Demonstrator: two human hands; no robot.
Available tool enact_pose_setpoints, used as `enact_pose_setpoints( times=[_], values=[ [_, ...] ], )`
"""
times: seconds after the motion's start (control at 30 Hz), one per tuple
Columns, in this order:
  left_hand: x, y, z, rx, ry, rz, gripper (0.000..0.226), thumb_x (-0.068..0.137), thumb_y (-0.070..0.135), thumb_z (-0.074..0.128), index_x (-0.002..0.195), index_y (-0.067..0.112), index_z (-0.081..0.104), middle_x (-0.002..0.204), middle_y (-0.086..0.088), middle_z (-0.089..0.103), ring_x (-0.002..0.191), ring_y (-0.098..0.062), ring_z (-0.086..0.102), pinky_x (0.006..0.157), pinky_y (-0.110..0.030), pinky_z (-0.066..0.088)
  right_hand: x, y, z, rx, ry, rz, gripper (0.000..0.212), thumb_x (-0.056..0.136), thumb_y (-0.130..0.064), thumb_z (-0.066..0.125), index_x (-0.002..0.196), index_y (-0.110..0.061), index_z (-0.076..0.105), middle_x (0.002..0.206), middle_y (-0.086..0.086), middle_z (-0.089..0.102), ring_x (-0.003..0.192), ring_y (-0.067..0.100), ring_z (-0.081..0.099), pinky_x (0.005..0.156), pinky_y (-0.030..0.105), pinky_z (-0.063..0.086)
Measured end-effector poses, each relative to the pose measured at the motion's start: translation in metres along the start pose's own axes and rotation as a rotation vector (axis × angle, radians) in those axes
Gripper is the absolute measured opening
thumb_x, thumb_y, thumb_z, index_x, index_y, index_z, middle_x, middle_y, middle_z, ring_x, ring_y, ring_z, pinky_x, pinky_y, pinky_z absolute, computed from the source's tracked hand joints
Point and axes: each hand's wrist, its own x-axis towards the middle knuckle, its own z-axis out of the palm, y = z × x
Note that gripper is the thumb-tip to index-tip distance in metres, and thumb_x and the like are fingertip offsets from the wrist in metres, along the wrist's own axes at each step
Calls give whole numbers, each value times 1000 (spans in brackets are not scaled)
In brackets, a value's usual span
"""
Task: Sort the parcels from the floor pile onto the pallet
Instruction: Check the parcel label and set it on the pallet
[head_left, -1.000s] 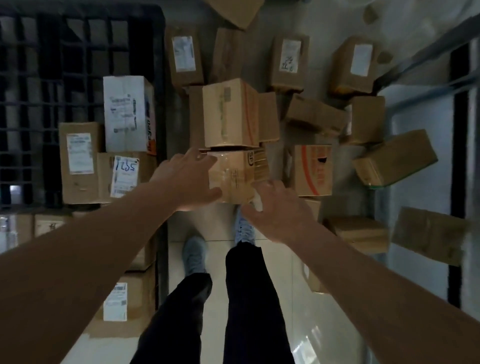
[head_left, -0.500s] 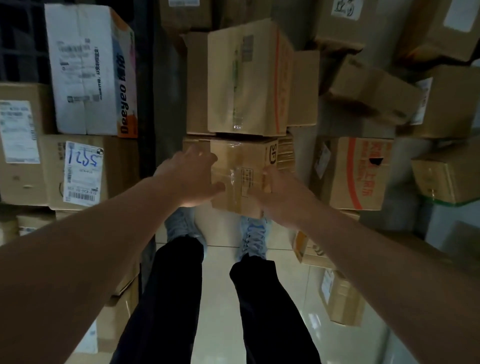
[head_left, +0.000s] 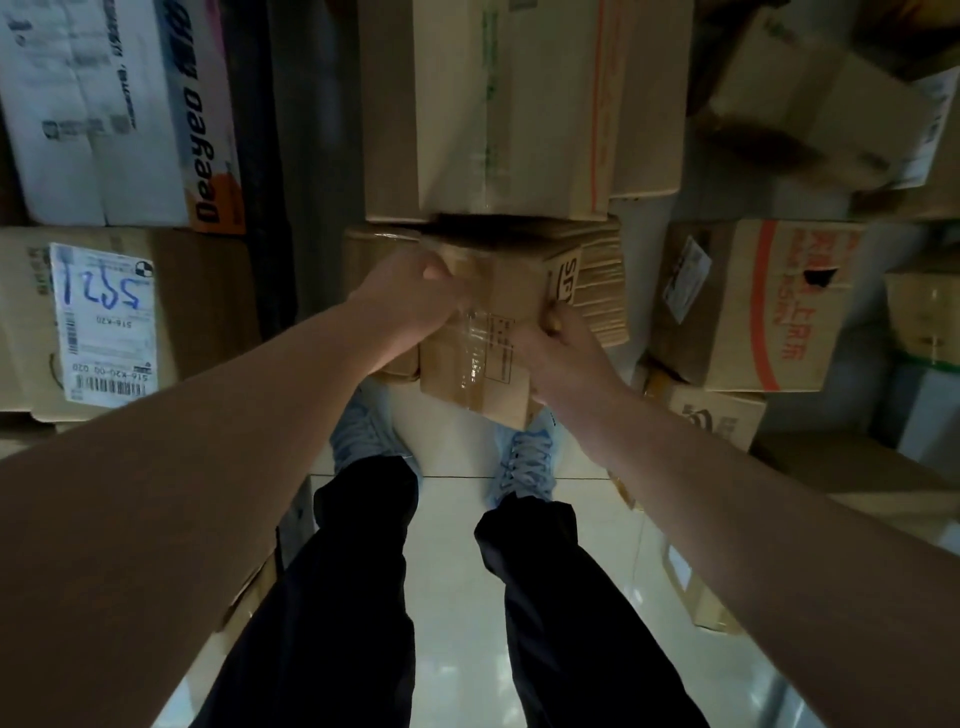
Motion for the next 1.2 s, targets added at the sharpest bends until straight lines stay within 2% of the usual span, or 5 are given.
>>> enact_pose_setpoints(
  times=[0.33,0.43,0.57,1.0,1.2],
  values=[
    [17,-2,-4,-322,98,-96,36,89,12,60,123,20,55,106,1,63,101,-15,62,89,-38,53,19,-9,-1,33,102,36,75,83,-58,51,151,-27,41,130,4,65,115,26,63,97,50,52],
    [15,-2,-6,-354,72,-135,16,95,21,55,110,26,58,105,-3,65,100,-18,62,96,-44,53,18,-7,0,62,126,72,67,90,-60,48,148,-26,45,127,3,65,114,25,62,85,42,50],
    [0,5,-6,-277,-24,-178,43,103,48,43,135,22,57,127,-6,64,113,-25,61,101,-47,50,0,-5,0,126,147,138,50,98,-57,43,136,-26,51,115,3,69,104,23,64,75,37,45],
    [-155,106,-83,-112,77,-147,49,103,54,44,129,14,56,104,-6,67,89,-22,67,66,-32,54,-164,-89,-25,172,170,52,86,82,-82,40,147,-26,50,138,3,60,123,28,58,109,53,47],
    [-275,180,-138,-198,150,-135,34,100,46,54,113,16,63,97,-9,74,83,-23,71,61,-30,54,-289,-163,-47,89,124,-126,36,106,-47,44,132,-27,57,117,3,68,104,21,66,90,42,56]
  ],
)
